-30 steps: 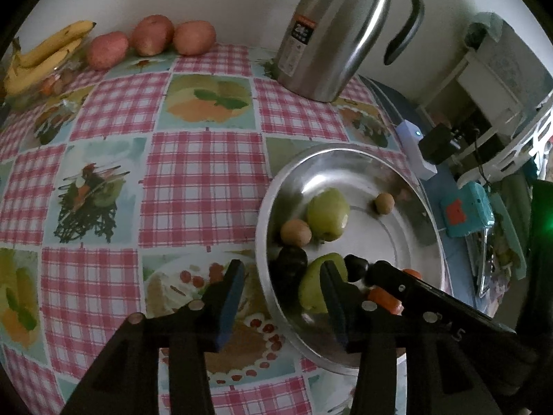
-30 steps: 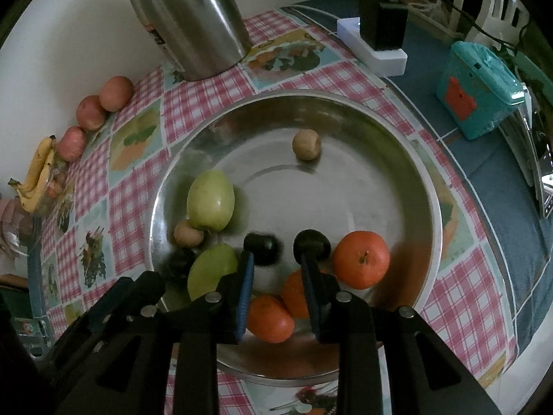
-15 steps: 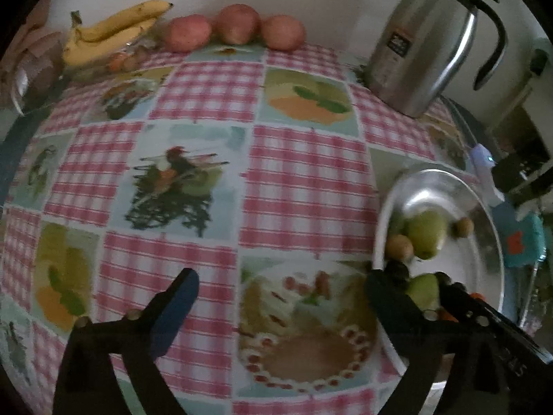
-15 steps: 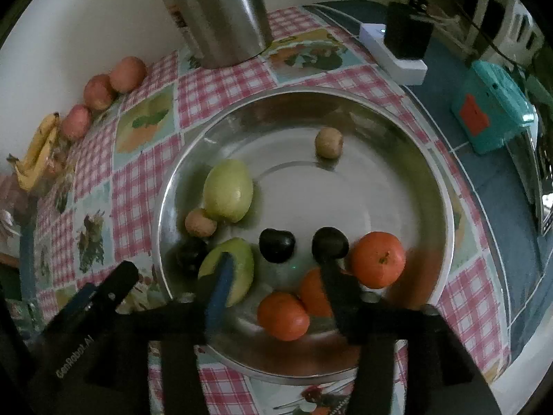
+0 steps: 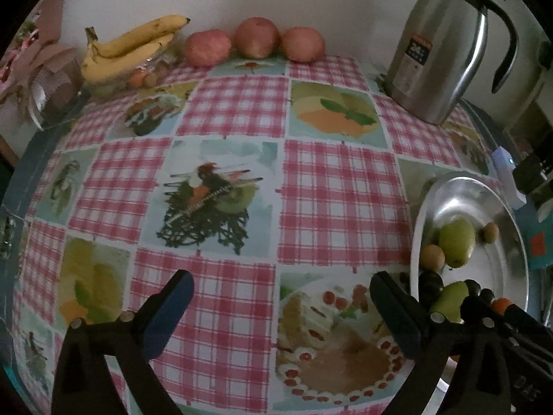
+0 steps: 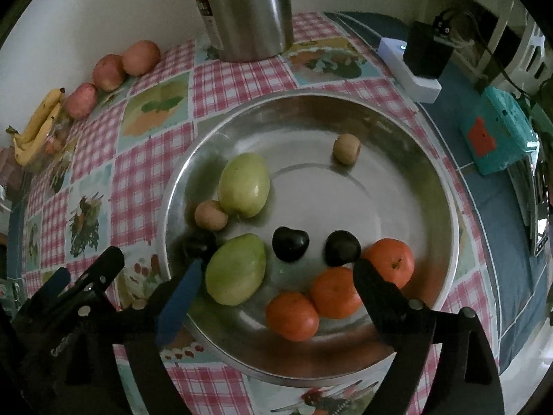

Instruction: Organize fruits

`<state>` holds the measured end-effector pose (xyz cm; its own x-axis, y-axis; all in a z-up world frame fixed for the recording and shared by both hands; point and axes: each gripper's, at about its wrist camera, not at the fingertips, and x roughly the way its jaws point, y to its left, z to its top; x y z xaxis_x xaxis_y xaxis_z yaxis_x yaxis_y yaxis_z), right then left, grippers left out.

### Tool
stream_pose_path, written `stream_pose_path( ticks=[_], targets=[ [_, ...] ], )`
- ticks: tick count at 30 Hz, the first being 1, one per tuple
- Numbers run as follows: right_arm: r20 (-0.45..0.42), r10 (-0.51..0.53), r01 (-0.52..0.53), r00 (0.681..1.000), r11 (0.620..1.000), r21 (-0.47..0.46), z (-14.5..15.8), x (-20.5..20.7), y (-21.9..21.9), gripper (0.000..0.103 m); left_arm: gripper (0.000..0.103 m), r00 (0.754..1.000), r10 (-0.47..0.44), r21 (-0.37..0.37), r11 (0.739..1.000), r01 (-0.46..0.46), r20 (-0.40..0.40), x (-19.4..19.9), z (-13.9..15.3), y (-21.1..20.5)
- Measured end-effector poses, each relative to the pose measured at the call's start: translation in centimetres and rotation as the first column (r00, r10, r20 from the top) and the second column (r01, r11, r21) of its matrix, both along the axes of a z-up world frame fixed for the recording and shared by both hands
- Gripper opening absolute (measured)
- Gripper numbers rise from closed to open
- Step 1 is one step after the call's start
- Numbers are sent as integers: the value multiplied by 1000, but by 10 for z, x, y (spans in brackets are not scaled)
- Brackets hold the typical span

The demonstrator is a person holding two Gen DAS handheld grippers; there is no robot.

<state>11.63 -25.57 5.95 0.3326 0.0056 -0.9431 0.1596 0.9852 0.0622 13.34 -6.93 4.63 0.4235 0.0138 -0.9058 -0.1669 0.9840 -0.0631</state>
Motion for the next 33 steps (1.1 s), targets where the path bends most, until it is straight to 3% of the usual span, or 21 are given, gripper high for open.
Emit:
stream_pose_path(
  ticks=[5,9,21,33],
  targets=[
    [10,9,-10,1000,1000,4,2,0,2,90,103,999,23,21,1000,-24,23,-3,4,6],
    [10,19,-19,1000,1000,0,2,1,5,90,103,998,45,137,989,-50,42,-6,8,4],
    [0,47,-47,999,999,-2,3,-6,11,90,103,997,72,177,982,-72,5,-18,9,13],
    [35,95,-95,995,995,-14,14,-31,29,90,103,988,152,169,975,-144,-38,-43,9,36]
  ],
)
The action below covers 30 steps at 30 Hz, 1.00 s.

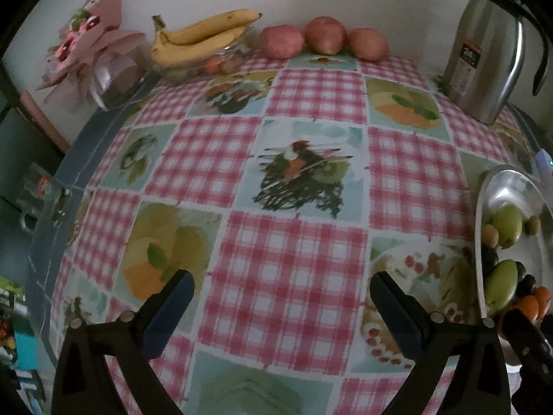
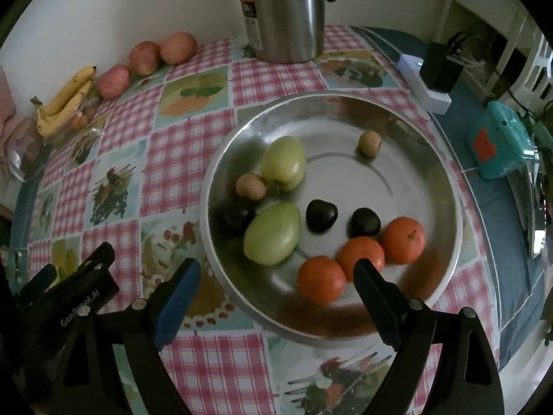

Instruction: Organize fruits

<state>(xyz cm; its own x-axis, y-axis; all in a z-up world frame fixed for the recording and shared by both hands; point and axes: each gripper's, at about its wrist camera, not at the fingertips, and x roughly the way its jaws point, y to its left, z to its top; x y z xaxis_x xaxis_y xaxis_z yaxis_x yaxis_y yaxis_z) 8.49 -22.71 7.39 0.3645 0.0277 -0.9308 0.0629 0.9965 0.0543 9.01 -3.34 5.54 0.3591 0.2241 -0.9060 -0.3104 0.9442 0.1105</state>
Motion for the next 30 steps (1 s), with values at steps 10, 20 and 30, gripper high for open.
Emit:
stream_pose_path(
  ticks=[10,20,30],
  targets=[
    [6,27,-27,1000,999,-33,2,-29,6,90,103,997,5,22,1000,-3,-81,-28,7,9],
    [-22,56,-58,998,997,-59,-2,-59,14,90,103,990,2,53,999,5,-141,-58,11,14],
    [-26,70,-72,997,994,-81,-1,-76,18,90,103,991,-22,62,998,30,-130,-86,18,14]
  ],
)
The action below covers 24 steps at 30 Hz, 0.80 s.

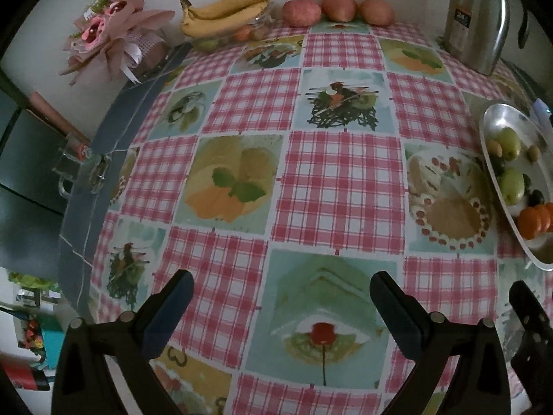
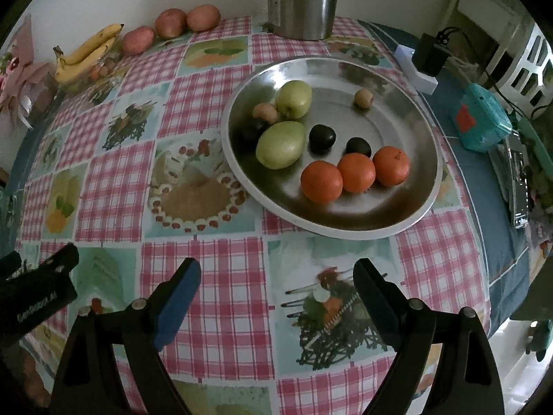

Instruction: Organize fruits

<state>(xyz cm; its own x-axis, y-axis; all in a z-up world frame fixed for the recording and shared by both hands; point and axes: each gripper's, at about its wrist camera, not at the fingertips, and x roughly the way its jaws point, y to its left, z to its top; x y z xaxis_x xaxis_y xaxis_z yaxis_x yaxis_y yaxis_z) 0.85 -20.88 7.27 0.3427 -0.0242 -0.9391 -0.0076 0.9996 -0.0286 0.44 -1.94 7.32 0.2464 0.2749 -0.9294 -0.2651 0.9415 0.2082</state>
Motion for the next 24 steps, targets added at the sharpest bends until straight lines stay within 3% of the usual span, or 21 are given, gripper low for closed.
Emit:
stream_pose_path(
  ticks=[24],
  targets=[
    [41,-14,13,999,999,29,11,-4,-4,90,103,999,18,-28,999,-17,38,-10,10,4]
  ],
)
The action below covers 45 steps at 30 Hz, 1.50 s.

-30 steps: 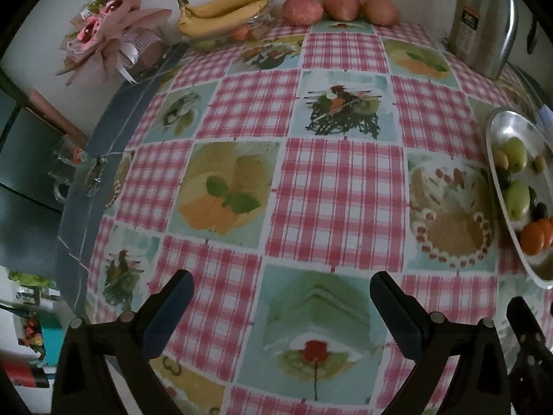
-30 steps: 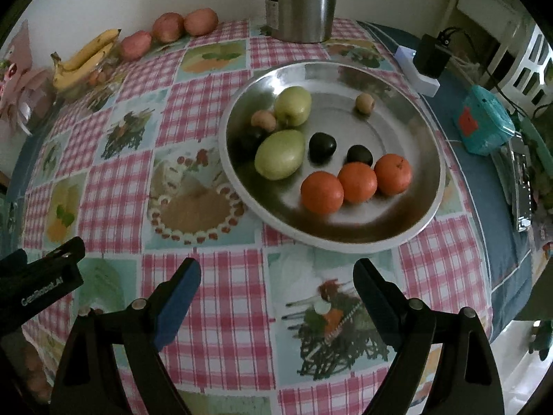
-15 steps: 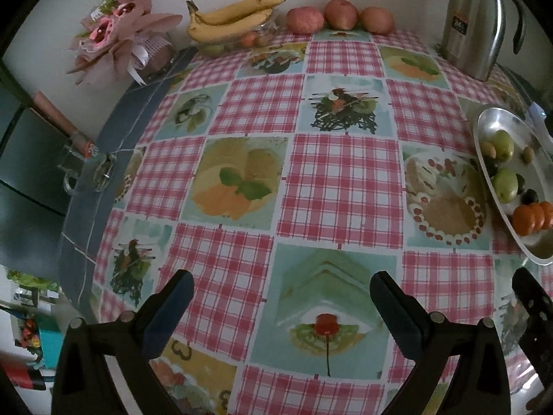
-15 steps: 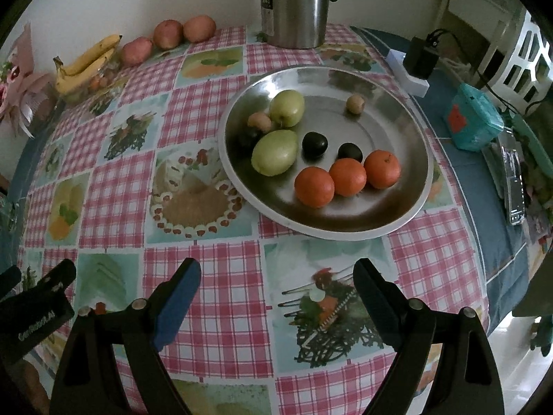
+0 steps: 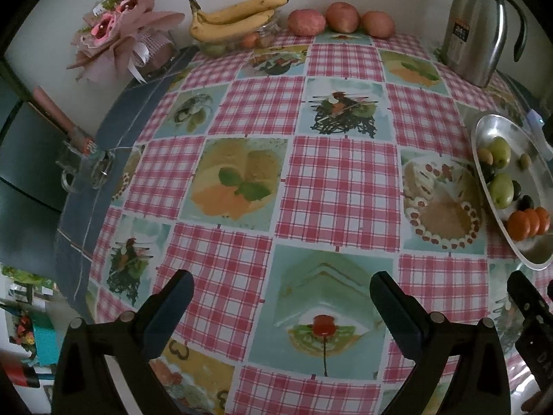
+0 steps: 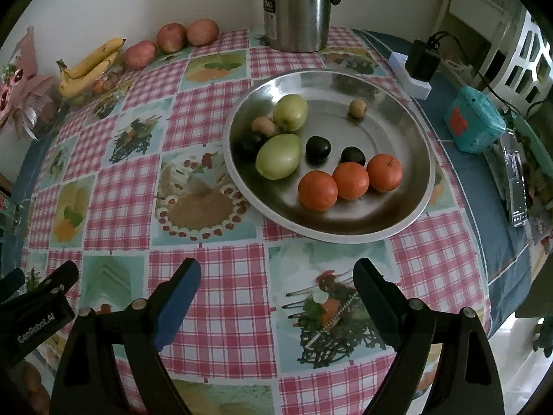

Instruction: Organize fruits

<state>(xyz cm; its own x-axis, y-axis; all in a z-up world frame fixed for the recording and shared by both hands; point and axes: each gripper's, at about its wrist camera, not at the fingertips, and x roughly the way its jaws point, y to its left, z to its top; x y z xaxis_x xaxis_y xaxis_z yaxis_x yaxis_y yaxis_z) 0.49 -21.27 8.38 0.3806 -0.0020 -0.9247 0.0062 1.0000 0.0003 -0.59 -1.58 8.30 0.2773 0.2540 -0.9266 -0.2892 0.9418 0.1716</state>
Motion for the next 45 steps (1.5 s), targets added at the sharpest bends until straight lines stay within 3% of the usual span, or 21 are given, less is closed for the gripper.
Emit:
stream_pose_path(
  ticks=[45],
  targets=[
    [-9,16,-16,1000,1000,17,-3,2,4,90,103,1000,-3,-11,1000,3,-2,1,0,-1]
  ],
)
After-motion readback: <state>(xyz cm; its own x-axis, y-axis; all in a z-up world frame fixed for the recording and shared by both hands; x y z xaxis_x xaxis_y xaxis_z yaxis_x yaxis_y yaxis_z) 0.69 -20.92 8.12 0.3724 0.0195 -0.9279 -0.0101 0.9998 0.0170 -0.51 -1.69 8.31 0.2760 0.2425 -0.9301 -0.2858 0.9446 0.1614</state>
